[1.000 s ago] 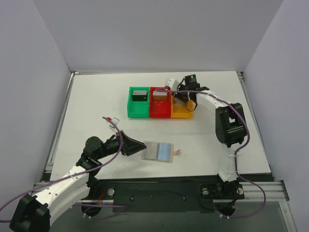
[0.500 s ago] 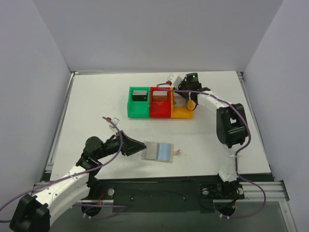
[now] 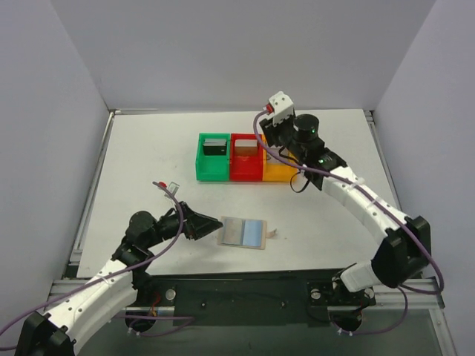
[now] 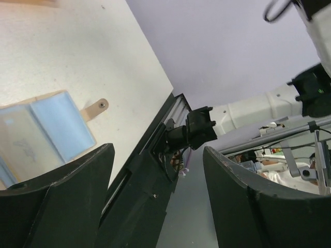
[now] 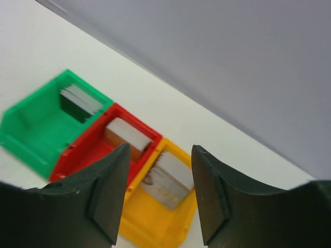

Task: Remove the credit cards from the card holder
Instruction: Place the credit card in the storage box, then remove the credit card from the card holder.

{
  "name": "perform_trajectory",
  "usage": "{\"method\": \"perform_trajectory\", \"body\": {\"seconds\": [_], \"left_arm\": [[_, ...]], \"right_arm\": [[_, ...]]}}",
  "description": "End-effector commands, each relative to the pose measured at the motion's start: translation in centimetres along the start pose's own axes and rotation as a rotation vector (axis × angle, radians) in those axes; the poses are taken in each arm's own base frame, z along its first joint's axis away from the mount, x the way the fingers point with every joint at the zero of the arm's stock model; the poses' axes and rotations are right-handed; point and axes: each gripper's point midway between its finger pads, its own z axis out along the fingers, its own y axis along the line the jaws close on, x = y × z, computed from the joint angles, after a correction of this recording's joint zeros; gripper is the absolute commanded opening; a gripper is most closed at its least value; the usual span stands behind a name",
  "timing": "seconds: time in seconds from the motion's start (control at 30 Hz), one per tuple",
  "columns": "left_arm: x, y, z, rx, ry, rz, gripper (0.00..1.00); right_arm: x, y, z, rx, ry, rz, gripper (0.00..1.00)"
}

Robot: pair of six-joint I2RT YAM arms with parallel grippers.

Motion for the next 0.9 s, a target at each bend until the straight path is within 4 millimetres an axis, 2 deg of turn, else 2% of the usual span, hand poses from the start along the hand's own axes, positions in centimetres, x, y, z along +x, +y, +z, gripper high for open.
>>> {"method": "perform_trajectory", "body": {"seconds": [0.0,0.03,0.07,0.1,0.13,0.17,0.2,0.23,0.27,0.3,0.33,0.37,0.4,0.43,0.47,0.5,0.53,0.6,0.63,0.67,0.7,0.73,0.77,0.8,0.83,0.87], "left_arm": [[-1.2,0.5,0.2,-0.084,-0.027,0.006,0.80],[-1.0,1.4,0.1,-0.132,-0.026,-0.022,0.80],[-1.1,1.7,0.1,-0.152,-0.033,-0.028,0.81],[-1.0,2.8,-0.2,-0.208,-0.044,-0.056,0.82],[-1.0,3.3,-0.3,-0.233,-0.057,-0.065,0.83],[-0.9,4.5,-0.6,-0.291,-0.067,-0.085,0.85],[-0.9,4.8,-0.8,-0.310,-0.072,-0.085,0.86],[-0.7,5.7,-1.1,-0.361,-0.072,-0.090,0.86],[-0.4,6.2,-1.3,-0.386,-0.069,-0.094,0.86],[-0.2,7.1,-1.8,-0.440,-0.064,-0.096,0.86],[0.1,7.5,-2.0,-0.463,-0.054,-0.094,0.86],[0.2,7.8,-2.1,-0.479,-0.047,-0.086,0.86],[0.4,8.0,-2.2,-0.495,-0.040,-0.088,0.87],[0.5,8.3,-2.3,-0.512,-0.040,-0.089,0.87],[0.6,8.5,-2.4,-0.523,-0.041,-0.089,0.87],[0.8,8.8,-2.5,-0.535,-0.040,-0.094,0.87],[0.8,8.9,-2.6,-0.542,-0.042,-0.094,0.87],[0.9,9.1,-2.6,-0.544,-0.041,-0.091,0.85],[1.0,9.3,-2.6,-0.545,-0.037,-0.091,0.83],[1.1,9.4,-2.5,-0.544,-0.034,-0.094,0.80],[1.3,9.6,-2.5,-0.545,-0.029,-0.096,0.79],[1.4,9.8,-2.3,-0.543,-0.024,-0.100,0.77],[1.6,10.0,-2.3,-0.548,-0.018,-0.105,0.75],[1.7,10.4,-2.4,-0.564,-0.015,-0.111,0.72],[1.7,10.4,-2.3,-0.565,-0.016,-0.110,0.70],[1.6,10.5,-2.4,-0.571,-0.019,-0.111,0.70]], "right_arm": [[1.8,4.3,-3.8,-0.032,0.083,0.330,0.52],[2.8,4.4,-5.0,0.000,0.130,0.382,0.58],[3.0,5.5,-5.8,-0.004,0.164,0.464,0.61],[4.5,6.3,-6.9,-0.013,0.245,0.486,0.65],[4.8,7.7,-7.7,-0.035,0.282,0.549,0.76],[6.2,8.6,-8.8,-0.047,0.351,0.554,0.91],[6.2,9.7,-9.7,-0.054,0.362,0.557,0.96],[8.0,11.2,-10.5,-0.064,0.406,0.544,0.97],[7.6,13.0,-11.5,-0.103,0.395,0.542,1.00],[9.1,14.8,-12.5,-0.132,0.436,0.534,1.00],[9.1,16.1,-13.3,-0.168,0.450,0.600,1.00],[10.7,17.3,-13.8,-0.192,0.479,0.641,1.00],[12.1,19.0,-14.9,-0.226,0.535,0.764,1.00],[12.0,19.3,-14.7,-0.238,0.519,0.818,1.00],[13.7,20.8,-15.9,-0.282,0.557,0.880,1.00],[12.5,21.1,-15.3,-0.320,0.482,0.933,1.00],[13.0,21.8,-15.8,-0.346,0.470,0.999,1.00],[14.0,22.1,-16.3,-0.329,0.497,1.001,1.00],[14.2,22.5,-16.7,-0.331,0.512,0.944,1.00],[14.6,22.0,-16.6,-0.270,0.545,0.870,1.00],[14.6,22.8,-17.3,-0.290,0.558,0.772,1.00],[15.0,21.6,-17.0,-0.187,0.590,0.686,1.00],[15.3,21.4,-17.2,-0.139,0.589,0.589,1.00],[14.8,21.2,-17.1,-0.109,0.609,0.536,1.00],[15.3,20.9,-17.0,-0.041,0.607,0.456,0.99],[14.2,21.3,-17.2,-0.035,0.597,0.412,0.99]]}}
